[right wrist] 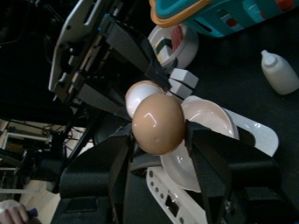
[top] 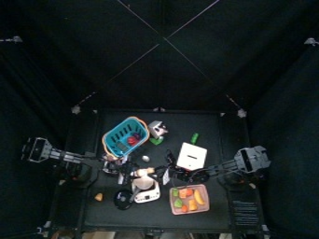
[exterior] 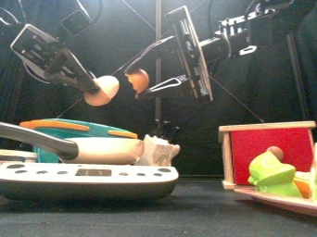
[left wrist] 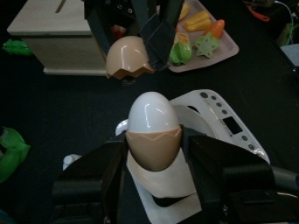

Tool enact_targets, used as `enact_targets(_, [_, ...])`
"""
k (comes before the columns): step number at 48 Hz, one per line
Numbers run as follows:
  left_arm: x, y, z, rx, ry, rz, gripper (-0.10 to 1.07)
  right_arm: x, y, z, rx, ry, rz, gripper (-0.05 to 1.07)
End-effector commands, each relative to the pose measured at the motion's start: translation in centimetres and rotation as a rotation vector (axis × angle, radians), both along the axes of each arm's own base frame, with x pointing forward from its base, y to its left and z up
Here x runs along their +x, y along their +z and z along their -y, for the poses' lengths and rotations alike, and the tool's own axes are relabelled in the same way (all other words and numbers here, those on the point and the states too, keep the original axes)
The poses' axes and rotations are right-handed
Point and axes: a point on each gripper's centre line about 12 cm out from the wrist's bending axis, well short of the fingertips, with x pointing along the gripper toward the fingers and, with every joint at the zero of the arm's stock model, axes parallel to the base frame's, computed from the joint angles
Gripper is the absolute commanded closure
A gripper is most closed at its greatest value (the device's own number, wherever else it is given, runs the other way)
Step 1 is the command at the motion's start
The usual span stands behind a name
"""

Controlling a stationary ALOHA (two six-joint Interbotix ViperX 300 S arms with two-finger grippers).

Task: Drop eggshell

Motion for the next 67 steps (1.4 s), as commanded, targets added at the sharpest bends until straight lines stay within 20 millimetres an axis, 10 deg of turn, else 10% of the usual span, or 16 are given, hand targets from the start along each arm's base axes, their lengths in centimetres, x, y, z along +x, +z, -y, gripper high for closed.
enact_targets(1, [0.3, 0.6, 0.2, -0.003, -0.006, 0.026, 0.3, -0.3, 1.8, 0.4, -0.002, -0.009, 0.047, 0.32])
enact_targets(67, [-0.1, 0.3, 0.4, -0.007, -0.01, 0.015, 0.3, -1.4, -3.5, 18.2, -0.017, -0.12, -0.338, 0.31])
